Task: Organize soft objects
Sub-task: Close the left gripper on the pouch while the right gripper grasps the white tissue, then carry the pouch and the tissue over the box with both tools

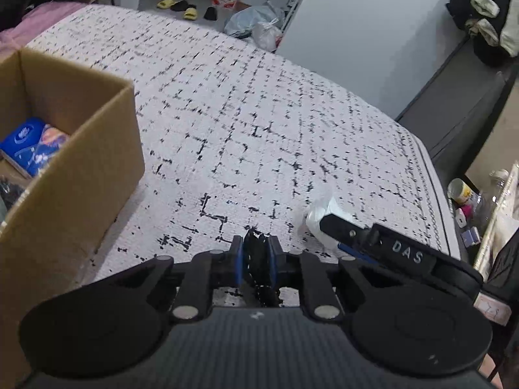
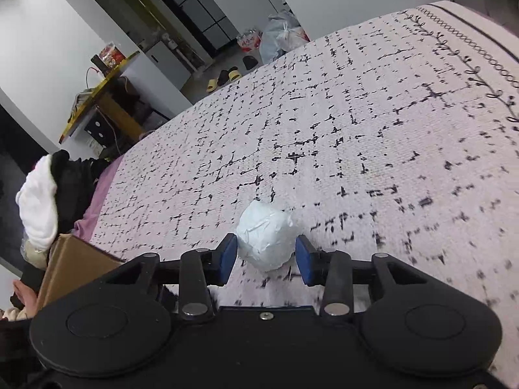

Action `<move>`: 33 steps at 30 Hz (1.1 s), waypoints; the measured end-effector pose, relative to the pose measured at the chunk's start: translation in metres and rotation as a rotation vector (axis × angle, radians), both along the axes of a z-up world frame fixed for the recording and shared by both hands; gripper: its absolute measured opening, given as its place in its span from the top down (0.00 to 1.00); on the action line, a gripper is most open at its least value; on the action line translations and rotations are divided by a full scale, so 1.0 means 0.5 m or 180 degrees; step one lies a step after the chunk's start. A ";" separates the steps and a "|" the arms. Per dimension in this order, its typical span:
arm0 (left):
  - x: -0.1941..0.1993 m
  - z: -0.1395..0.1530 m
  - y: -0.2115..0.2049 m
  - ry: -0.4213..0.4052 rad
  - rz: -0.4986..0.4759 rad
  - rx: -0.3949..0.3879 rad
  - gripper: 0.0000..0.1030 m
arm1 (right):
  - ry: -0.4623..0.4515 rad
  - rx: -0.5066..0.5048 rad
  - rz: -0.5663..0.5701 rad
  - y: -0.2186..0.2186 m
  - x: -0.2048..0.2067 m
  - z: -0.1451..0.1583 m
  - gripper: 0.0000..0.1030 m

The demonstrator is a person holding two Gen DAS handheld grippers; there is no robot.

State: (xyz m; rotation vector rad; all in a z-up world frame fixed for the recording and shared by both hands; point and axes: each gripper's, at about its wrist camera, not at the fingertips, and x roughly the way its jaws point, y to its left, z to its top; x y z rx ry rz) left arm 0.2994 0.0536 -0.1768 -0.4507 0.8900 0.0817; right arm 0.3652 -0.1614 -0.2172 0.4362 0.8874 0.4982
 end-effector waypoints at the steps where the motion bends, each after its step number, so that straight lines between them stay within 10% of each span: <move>1: -0.003 0.006 -0.001 -0.0022 -0.0030 0.0012 0.86 | -0.0009 -0.0001 -0.0015 -0.004 -0.009 0.006 0.62; 33: -0.182 0.219 0.070 -0.0719 -0.0506 -0.0113 0.89 | -0.0287 -0.0226 -0.0275 -0.001 -0.249 0.236 0.62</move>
